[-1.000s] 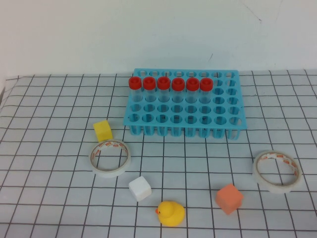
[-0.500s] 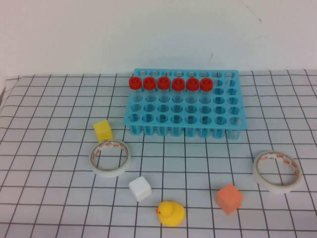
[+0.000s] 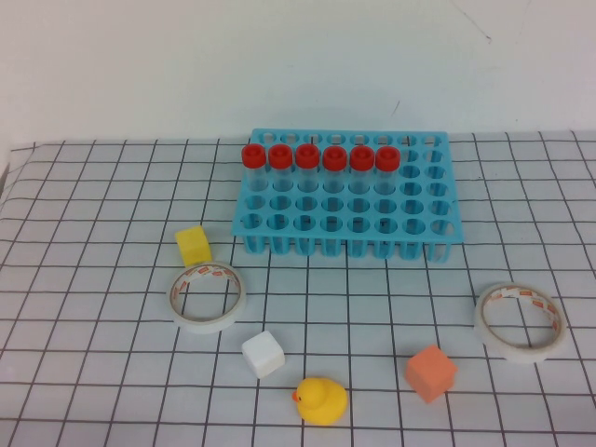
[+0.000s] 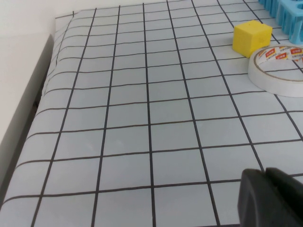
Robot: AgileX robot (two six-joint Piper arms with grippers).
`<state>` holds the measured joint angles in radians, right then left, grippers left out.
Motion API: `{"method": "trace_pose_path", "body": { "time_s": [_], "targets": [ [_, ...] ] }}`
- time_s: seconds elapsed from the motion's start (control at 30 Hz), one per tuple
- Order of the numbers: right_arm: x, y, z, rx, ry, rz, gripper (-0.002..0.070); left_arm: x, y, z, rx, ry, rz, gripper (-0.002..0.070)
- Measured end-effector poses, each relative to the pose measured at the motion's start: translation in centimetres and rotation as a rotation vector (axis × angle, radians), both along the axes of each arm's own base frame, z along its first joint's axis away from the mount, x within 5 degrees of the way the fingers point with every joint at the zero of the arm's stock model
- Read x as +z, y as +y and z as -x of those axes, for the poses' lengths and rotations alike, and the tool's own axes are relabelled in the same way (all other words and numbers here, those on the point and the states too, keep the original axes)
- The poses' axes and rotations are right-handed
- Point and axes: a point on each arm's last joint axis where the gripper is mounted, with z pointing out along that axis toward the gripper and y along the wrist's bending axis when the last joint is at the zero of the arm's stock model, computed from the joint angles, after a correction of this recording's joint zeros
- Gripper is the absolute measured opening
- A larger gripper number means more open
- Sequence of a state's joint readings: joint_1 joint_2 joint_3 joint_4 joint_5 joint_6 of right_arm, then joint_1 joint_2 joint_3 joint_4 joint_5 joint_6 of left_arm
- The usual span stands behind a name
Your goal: Place the test tubes
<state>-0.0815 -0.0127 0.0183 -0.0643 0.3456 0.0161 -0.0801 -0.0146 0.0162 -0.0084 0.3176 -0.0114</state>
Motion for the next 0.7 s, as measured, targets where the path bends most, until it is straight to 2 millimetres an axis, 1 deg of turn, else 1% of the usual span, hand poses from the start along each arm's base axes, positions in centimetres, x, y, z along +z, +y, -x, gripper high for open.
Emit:
{"method": "trace_pose_path", "body": {
  "time_s": [0.7],
  "targets": [
    [-0.02, 0.03, 0.00, 0.001, 0.001, -0.008, -0.0001, 0.00, 0.00, 0.00, 0.000, 0.000, 0.000, -0.0001]
  ]
}}
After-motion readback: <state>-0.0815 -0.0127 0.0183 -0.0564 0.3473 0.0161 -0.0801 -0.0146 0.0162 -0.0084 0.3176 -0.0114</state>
